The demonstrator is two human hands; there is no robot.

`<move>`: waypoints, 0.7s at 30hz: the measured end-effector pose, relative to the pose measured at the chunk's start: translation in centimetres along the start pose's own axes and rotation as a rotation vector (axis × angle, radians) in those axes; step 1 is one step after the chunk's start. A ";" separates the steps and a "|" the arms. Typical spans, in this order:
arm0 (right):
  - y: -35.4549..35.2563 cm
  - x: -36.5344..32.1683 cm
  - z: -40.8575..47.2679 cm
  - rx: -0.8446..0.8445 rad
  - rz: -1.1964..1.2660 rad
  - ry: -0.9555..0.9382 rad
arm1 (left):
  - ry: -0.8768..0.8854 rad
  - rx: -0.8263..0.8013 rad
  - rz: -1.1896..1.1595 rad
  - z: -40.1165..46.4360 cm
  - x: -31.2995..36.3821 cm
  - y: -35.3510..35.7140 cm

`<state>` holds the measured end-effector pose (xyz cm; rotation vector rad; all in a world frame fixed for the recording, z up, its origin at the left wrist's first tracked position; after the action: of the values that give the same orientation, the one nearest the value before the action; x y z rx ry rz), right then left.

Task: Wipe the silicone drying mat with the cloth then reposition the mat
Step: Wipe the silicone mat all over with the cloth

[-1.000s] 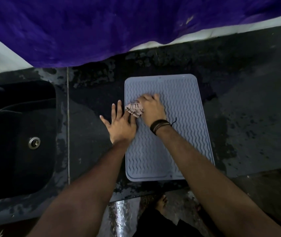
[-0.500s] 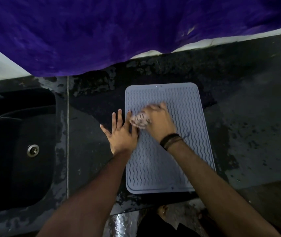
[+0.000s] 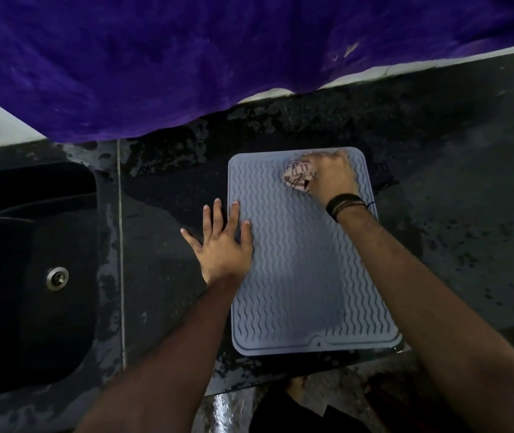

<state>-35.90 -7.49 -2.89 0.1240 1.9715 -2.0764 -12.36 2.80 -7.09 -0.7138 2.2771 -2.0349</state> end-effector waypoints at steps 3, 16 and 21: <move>0.2 -2.7 0.4 0.101 -0.002 0.147 | -0.002 -0.010 0.000 0.0 0.0 -0.1; 1.2 -8.1 3.1 0.023 0.021 -0.163 | -0.011 -0.013 -0.006 -0.2 0.4 -0.5; -0.9 3.9 0.2 0.070 -0.149 0.031 | -0.017 -0.021 -0.007 -0.2 0.4 -0.6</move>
<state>-39.90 -8.15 -2.94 0.0229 1.9822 -2.2497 -12.56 2.87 -6.35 -0.7384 2.2934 -2.0033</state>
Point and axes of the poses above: each hand's wrist, its own z-axis towards the middle knuckle, its own y-axis out of the palm, x = y × z, the point moved 1 cm from there along z, towards the middle knuckle, and after that the axes turned 12 degrees about -y, right-handed, at the moved point
